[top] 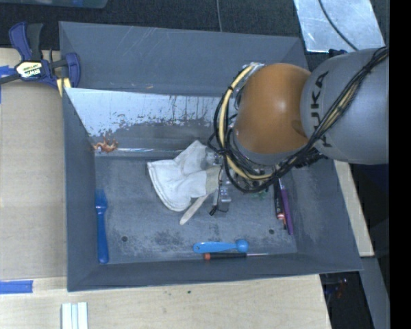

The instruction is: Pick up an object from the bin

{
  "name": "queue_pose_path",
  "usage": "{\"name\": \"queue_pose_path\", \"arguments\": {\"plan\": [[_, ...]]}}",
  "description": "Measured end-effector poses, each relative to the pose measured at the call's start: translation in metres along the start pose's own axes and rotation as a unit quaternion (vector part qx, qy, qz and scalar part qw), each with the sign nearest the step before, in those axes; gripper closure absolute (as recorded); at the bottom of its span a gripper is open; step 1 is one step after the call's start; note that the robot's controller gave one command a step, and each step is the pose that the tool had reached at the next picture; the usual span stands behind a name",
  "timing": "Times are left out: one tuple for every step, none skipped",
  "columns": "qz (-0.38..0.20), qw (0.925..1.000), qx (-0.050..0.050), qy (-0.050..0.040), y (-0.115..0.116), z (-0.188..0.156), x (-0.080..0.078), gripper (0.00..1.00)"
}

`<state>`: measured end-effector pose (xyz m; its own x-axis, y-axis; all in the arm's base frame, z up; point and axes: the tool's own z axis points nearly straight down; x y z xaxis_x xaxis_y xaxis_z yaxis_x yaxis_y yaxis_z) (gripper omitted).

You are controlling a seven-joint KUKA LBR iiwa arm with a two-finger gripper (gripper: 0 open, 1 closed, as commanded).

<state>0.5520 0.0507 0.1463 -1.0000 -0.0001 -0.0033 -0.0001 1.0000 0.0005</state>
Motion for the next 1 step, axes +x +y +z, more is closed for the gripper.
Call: {"name": "queue_pose_path", "arguments": {"plan": [[-0.043, 0.9991, 0.000, -0.0023, -0.0206, 0.0750, 0.0678, 0.00]]}}
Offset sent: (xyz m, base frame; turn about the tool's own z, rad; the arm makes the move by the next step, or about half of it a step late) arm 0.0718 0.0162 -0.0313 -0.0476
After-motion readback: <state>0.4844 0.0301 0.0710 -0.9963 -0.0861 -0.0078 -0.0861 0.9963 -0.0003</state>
